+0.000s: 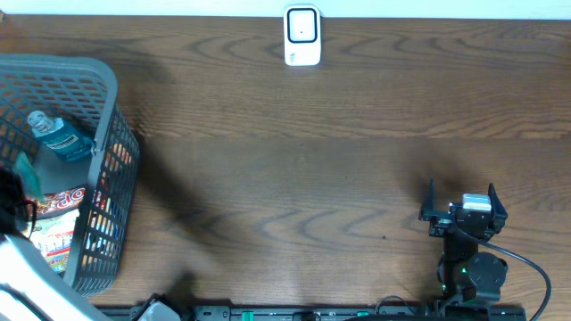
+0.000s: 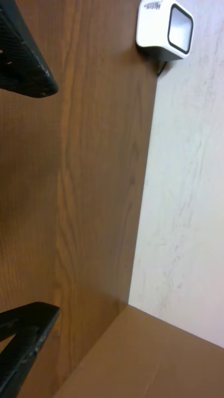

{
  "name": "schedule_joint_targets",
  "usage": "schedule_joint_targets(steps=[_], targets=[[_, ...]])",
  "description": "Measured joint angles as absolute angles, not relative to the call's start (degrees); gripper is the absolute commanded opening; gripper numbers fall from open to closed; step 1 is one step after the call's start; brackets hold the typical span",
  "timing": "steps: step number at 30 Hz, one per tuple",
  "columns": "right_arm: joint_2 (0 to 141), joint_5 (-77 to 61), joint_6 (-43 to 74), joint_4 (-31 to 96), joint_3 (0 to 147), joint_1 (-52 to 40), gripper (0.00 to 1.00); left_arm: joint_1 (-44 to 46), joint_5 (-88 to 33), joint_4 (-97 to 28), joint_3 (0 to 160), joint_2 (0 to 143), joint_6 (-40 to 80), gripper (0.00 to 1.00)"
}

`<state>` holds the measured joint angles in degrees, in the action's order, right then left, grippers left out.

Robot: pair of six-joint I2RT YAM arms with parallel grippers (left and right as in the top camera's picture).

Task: Scan the item barcode
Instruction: 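Lift the wipes pack out and place it on the table center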

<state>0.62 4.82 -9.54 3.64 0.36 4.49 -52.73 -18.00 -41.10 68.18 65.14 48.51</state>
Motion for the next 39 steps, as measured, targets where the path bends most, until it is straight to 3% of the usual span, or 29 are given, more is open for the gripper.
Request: schedule_joint_targets(steps=[8, 18, 24, 28, 39], targets=[[0.62, 4.82, -9.54, 3.64, 0.36, 4.49, 0.99, -43.99, -35.11, -27.18, 68.36, 48.82, 44.73, 0.07], [0.62, 4.82, -9.54, 3.64, 0.36, 4.49, 0.99, -8.12, -38.79, -26.02, 68.12, 44.84, 33.63, 0.07], [0.62, 4.82, -9.54, 3.64, 0.36, 4.49, 0.99, 14.39, -26.26, -26.52, 66.30, 55.16, 29.19, 0.07], [0.64, 4.82, -9.54, 3.64, 0.36, 4.58, 0.99, 27.20, -14.70, -25.96, 65.60, 69.78, 28.08, 0.07], [0.62, 4.82, -9.54, 3.64, 0.36, 4.60, 0.99, 33.93, -7.92, -21.98, 65.47, 96.16, 28.67, 0.07]])
